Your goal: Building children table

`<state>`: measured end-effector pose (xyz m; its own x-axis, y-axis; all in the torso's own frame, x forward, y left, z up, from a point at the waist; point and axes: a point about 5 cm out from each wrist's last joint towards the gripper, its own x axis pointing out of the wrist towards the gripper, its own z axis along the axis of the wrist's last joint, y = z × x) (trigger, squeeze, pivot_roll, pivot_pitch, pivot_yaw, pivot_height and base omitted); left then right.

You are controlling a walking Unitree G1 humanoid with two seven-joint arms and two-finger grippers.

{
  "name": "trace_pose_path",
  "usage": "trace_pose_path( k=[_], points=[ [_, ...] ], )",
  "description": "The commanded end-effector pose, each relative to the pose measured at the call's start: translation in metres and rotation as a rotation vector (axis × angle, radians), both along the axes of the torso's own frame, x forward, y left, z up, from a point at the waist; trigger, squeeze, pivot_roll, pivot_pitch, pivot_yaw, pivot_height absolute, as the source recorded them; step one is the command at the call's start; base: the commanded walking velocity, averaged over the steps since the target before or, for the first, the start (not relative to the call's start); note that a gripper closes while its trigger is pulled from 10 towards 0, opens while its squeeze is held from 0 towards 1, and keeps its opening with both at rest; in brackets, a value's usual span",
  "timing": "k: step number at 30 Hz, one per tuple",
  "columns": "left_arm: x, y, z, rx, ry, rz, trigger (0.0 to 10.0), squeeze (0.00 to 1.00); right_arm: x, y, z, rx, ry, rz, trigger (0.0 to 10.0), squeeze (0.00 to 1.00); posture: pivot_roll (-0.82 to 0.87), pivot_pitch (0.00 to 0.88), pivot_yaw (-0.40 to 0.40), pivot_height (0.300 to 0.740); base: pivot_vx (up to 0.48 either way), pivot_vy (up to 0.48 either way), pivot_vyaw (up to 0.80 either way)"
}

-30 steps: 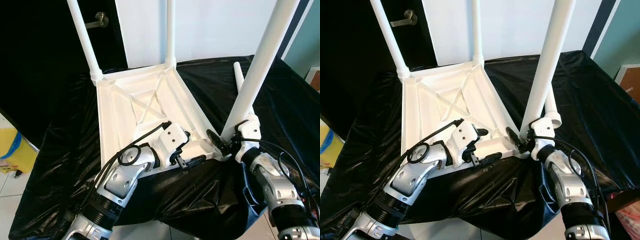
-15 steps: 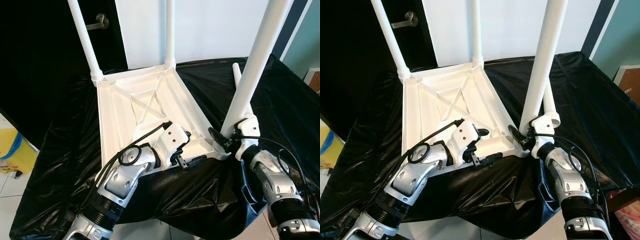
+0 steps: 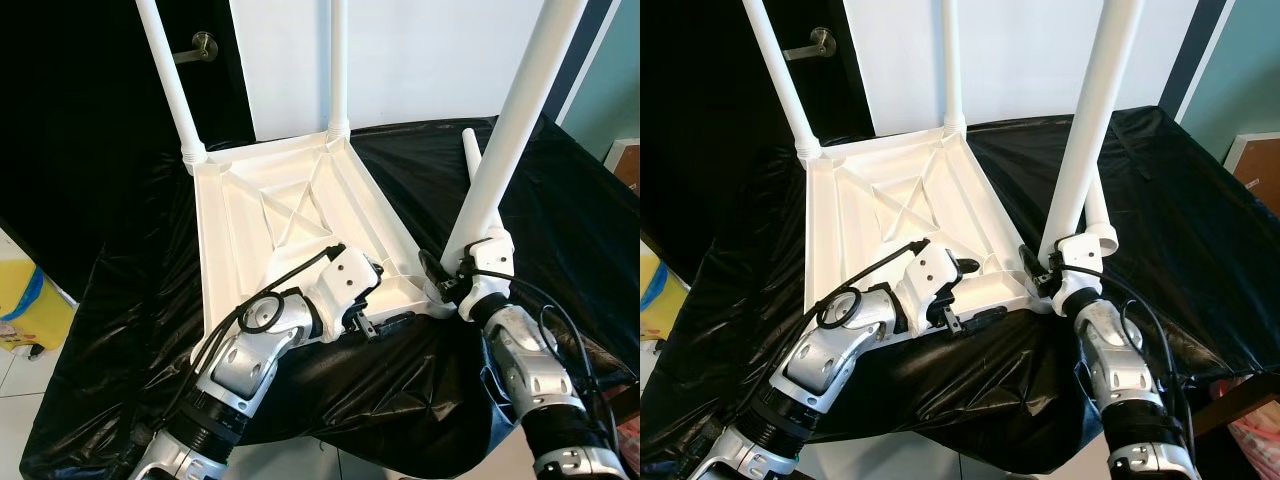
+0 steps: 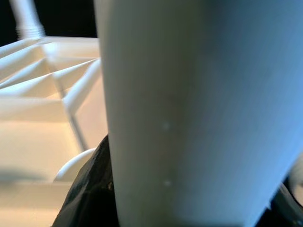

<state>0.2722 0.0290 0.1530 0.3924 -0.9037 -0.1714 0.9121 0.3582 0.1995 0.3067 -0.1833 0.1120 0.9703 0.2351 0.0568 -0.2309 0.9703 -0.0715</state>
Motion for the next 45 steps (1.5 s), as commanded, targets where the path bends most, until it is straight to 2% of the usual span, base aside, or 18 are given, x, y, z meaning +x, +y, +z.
trace_pose_path(
  k=[1, 2, 4, 8, 10, 15, 18, 21, 30, 31, 33, 34, 38, 43, 45],
  points=[
    [-0.002, 0.000, -0.002, 0.009, 0.004, -0.002, 10.0, 0.00, -0.006, 0.002, -0.017, 0.024, 0.087, -0.091, 10.0, 0.00, -0.15, 0.000, 0.033, 0.740, 0.000, 0.000, 0.00],
    [-0.002, 0.000, -0.002, 0.009, 0.004, -0.002, 10.0, 0.00, -0.006, 0.002, -0.017, 0.024, 0.087, -0.091, 10.0, 0.00, -0.15, 0.000, 0.033, 0.740, 0.000, 0.000, 0.00],
    [-0.002, -0.001, -0.002, 0.010, 0.005, -0.011, 10.0, 0.00, -0.010, 0.010, -0.020, 0.071, 0.103, -0.203, 10.0, 0.00, -0.15, 0.000, 0.035, 0.740, 0.000, 0.000, 0.00],
    [-0.002, -0.002, -0.002, 0.009, 0.006, -0.013, 10.0, 0.00, -0.011, 0.012, -0.021, 0.083, 0.108, -0.239, 10.0, 0.00, -0.15, 0.000, 0.035, 0.740, 0.000, 0.000, 0.00],
    [-0.002, -0.002, -0.002, 0.010, 0.005, -0.019, 10.0, 0.00, -0.010, 0.018, -0.019, 0.107, 0.103, -0.316, 10.0, 0.00, -0.15, 0.000, 0.035, 0.740, 0.000, 0.000, 0.00],
    [-0.003, -0.003, -0.002, 0.009, 0.006, -0.022, 10.0, 0.00, -0.009, 0.020, -0.016, 0.111, 0.090, -0.363, 10.0, 0.00, -0.15, 0.000, 0.034, 0.740, 0.000, 0.000, 0.00],
    [-0.003, -0.003, -0.002, 0.006, 0.007, -0.020, 10.0, 0.00, -0.011, 0.027, -0.013, 0.111, 0.067, -0.444, 10.0, 0.00, -0.14, 0.000, 0.028, 0.740, 0.000, 0.000, 0.00],
    [-0.004, -0.003, -0.002, 0.003, 0.007, -0.016, 10.0, 0.00, -0.015, 0.038, -0.010, 0.112, 0.043, -0.430, 10.0, 0.00, -0.14, 0.000, 0.027, 0.740, 0.000, 0.000, 0.00],
    [-0.005, -0.003, -0.002, 0.004, 0.007, -0.017, 10.0, 0.00, -0.017, 0.046, -0.005, 0.118, 0.025, -0.374, 10.0, 0.00, -0.14, 0.000, 0.029, 0.740, 0.000, 0.000, 0.00],
    [-0.005, -0.003, -0.001, 0.003, 0.007, -0.018, 10.0, 0.00, -0.018, 0.047, -0.004, 0.121, 0.017, -0.366, 10.0, 0.69, -0.14, 0.000, 0.029, 0.740, 0.000, 0.000, 0.00],
    [-0.005, -0.003, -0.001, 0.003, 0.007, -0.019, 10.0, 0.00, -0.019, 0.048, -0.003, 0.123, 0.012, -0.361, 10.0, 0.69, -0.14, 0.000, 0.029, 0.740, 0.000, 0.000, 0.00],
    [-0.005, -0.003, -0.001, 0.002, 0.007, -0.019, 10.0, 0.00, -0.020, 0.047, -0.003, 0.129, 0.007, -0.361, 10.0, 1.00, -0.14, 0.000, 0.030, 0.740, 0.000, 0.000, 0.00],
    [-0.005, -0.003, -0.001, 0.003, 0.007, -0.019, 10.0, 0.00, -0.021, 0.045, -0.001, 0.134, 0.001, -0.358, 10.0, 1.00, -0.14, 0.000, 0.031, 0.740, 0.000, 0.000, 0.00],
    [-0.005, -0.003, -0.001, 0.003, 0.008, -0.020, 10.0, 0.00, -0.027, 0.035, 0.008, 0.152, -0.076, -0.246, 10.0, 1.00, -0.15, 0.000, 0.037, 0.740, 0.000, 0.000, 0.00],
    [-0.005, -0.003, -0.001, 0.003, 0.008, -0.020, 10.0, 0.00, -0.027, 0.035, 0.008, 0.152, -0.076, -0.246, 10.0, 1.00, -0.15, 0.000, 0.037, 0.740, 0.000, 0.000, 0.00]
  ],
)
